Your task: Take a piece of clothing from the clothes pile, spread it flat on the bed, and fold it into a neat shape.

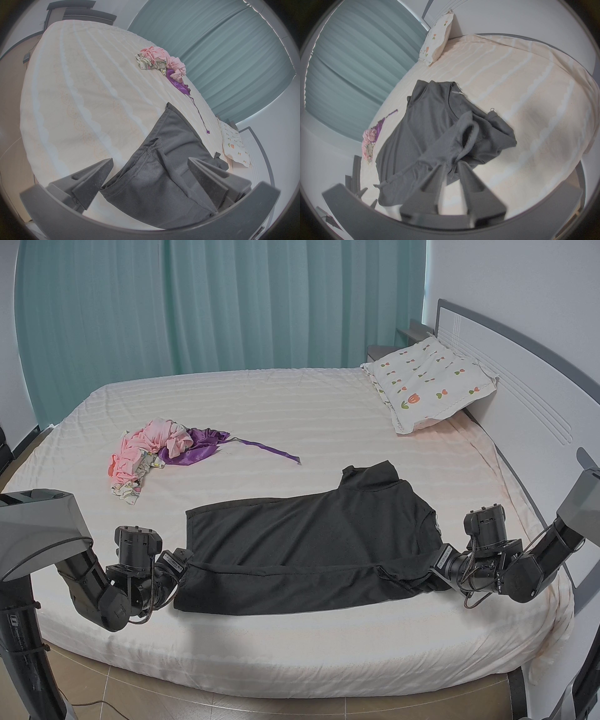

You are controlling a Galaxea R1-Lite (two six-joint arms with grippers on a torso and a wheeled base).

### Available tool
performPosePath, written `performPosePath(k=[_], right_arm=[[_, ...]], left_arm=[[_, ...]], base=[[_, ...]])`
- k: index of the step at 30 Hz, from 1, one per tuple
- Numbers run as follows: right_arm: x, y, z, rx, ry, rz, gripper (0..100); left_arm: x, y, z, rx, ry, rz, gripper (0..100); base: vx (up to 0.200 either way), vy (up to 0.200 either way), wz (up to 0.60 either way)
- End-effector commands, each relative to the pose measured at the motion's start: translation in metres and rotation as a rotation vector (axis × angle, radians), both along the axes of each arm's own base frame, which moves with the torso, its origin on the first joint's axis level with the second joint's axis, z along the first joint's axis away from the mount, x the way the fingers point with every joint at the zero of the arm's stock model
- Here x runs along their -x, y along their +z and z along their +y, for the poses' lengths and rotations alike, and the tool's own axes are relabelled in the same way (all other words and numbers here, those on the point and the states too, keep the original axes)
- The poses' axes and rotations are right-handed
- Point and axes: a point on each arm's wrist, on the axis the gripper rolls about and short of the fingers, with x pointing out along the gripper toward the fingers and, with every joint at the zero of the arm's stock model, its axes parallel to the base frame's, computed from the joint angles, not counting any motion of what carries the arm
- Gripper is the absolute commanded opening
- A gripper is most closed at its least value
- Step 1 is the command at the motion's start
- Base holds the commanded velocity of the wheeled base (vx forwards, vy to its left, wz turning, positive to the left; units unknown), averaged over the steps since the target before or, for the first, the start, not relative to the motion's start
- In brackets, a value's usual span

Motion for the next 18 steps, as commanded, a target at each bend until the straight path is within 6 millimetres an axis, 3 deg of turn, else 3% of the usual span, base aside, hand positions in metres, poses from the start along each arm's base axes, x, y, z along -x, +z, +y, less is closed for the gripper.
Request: performPosePath(k=[1,12,18], right_arm=[[0.006,-0.002,0.002,0.029,0.029,0.028,100],[-0.001,-0.001,-0.002,0.025,0.013,0.007,100],[-0.028,-0.005,-0.015,-0.020,-0.051,-0.063,100]], left_arm=[[0.000,-0.001,0.000,0.000,0.001,0.001,100],[0.000,-0.001,0.000,-0.002,0.001,0.001,100],[0.000,-0.002,-0.001,-0.004,-0.004,0.004,100]], base=[[0.000,0.000,0.00],[0.000,0.000,0.00],[0.000,0.000,0.00]])
